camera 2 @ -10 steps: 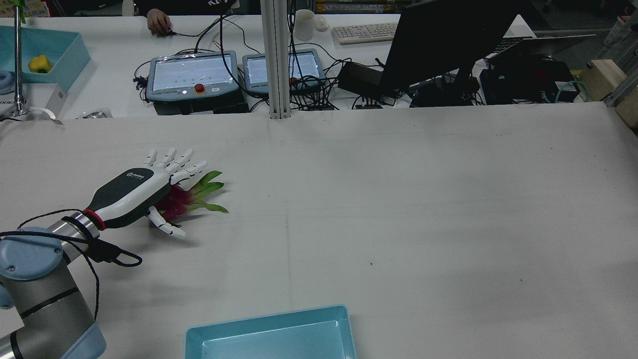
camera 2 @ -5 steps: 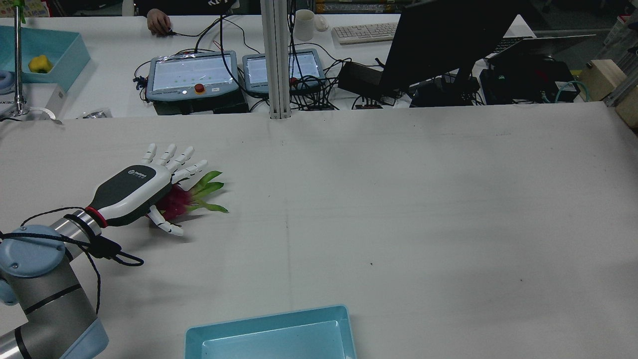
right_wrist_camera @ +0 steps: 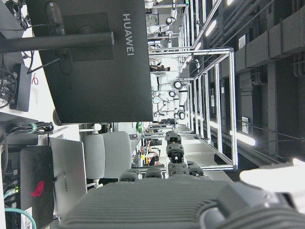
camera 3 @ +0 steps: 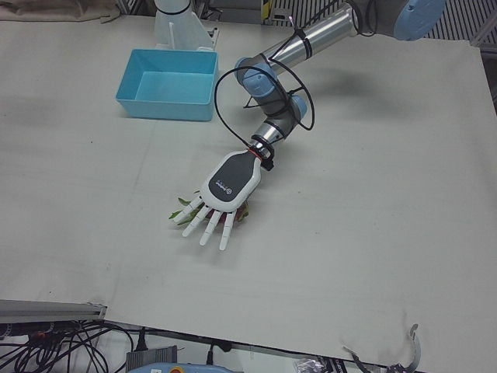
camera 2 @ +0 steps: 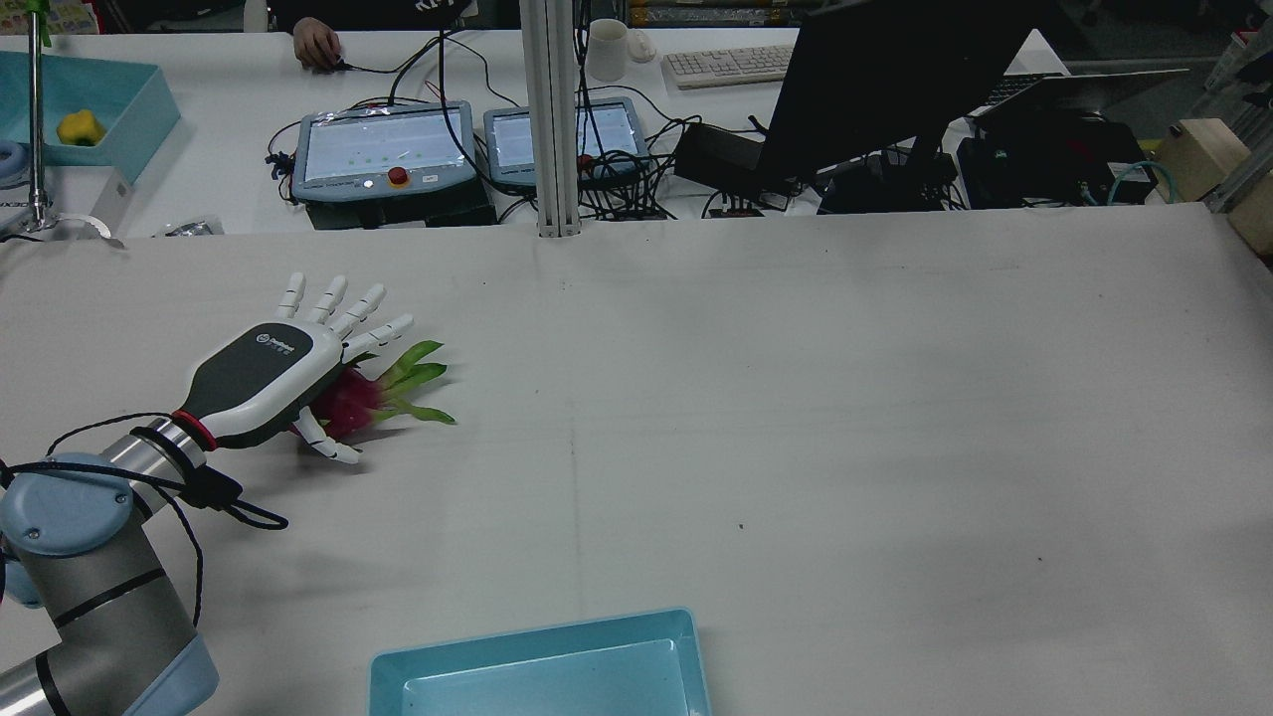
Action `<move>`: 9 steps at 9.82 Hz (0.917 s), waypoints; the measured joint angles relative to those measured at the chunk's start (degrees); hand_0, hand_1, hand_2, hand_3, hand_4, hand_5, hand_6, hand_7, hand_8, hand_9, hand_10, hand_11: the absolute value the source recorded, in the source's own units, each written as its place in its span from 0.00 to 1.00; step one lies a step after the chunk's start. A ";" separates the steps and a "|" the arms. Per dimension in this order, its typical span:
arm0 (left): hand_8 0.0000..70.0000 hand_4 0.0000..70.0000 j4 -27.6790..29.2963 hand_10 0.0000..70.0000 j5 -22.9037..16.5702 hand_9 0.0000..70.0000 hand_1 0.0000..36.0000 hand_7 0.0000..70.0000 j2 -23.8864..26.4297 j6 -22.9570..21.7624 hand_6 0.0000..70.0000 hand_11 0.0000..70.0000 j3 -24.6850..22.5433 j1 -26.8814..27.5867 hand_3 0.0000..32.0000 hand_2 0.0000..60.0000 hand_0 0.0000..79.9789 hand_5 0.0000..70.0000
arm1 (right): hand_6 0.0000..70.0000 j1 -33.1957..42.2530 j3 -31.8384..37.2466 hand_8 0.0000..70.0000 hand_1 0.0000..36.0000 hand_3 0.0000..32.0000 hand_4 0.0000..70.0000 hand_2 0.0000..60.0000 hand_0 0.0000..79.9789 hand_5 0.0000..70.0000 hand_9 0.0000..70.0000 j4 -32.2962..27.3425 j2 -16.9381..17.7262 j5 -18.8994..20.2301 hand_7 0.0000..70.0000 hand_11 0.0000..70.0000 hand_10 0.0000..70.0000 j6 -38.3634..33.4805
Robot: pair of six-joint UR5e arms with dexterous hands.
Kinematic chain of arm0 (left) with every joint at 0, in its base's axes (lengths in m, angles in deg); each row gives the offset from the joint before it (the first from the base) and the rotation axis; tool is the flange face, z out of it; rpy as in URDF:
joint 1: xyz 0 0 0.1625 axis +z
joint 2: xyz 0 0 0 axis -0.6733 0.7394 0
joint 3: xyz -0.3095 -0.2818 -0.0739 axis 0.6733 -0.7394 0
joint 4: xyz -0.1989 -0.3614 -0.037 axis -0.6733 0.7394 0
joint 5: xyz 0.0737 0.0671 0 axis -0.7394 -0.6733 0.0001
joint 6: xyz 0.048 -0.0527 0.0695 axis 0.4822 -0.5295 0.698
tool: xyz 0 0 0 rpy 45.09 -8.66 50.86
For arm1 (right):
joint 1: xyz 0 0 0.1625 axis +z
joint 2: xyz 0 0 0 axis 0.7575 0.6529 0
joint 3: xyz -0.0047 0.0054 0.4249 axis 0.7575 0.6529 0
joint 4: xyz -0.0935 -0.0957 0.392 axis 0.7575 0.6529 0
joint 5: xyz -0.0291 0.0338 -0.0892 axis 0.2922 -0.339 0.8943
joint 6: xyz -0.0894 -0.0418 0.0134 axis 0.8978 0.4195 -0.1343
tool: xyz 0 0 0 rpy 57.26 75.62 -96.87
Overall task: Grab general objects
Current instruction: 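Close the left hand's fingers around the dragon fruit and lift it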
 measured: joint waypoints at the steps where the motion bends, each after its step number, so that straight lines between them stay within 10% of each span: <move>1: 0.06 0.00 0.45 0.03 0.10 0.03 0.48 0.26 0.01 1.11 0.11 0.06 0.29 0.09 0.11 0.16 0.62 0.03 | 0.00 0.00 0.00 0.00 0.00 0.00 0.00 0.00 0.00 0.00 0.00 0.00 0.00 0.00 0.00 0.00 0.00 0.00; 3: 0.32 0.12 1.67 0.38 0.17 0.26 0.35 0.60 0.11 2.74 0.39 0.56 1.51 0.23 0.00 0.16 0.61 0.22 | 0.00 0.00 -0.01 0.00 0.00 0.00 0.00 0.00 0.00 0.00 0.00 0.00 0.01 0.00 0.00 0.00 0.00 0.00; 4: 0.62 0.28 2.09 0.83 0.18 0.61 0.16 0.89 0.13 3.04 0.67 1.00 1.93 0.23 0.00 0.13 0.58 0.38 | 0.00 0.00 0.01 0.00 0.00 0.00 0.00 0.00 0.00 0.00 0.00 0.00 0.02 0.00 0.00 0.00 0.00 0.00; 6: 1.00 0.62 2.59 1.00 0.18 1.00 0.00 1.00 0.14 3.24 1.00 1.00 2.31 0.28 0.00 0.18 0.57 0.62 | 0.00 0.00 0.01 0.00 0.00 0.00 0.00 0.00 0.00 0.00 0.00 0.02 0.01 0.00 0.00 0.00 0.00 0.00; 9: 1.00 0.97 2.68 1.00 0.23 1.00 0.00 1.00 0.14 3.36 1.00 1.00 2.30 0.28 0.00 0.51 0.50 0.80 | 0.00 0.00 0.02 0.00 0.00 0.00 0.00 0.00 0.00 0.00 0.00 0.01 0.01 0.00 0.00 0.00 0.00 0.00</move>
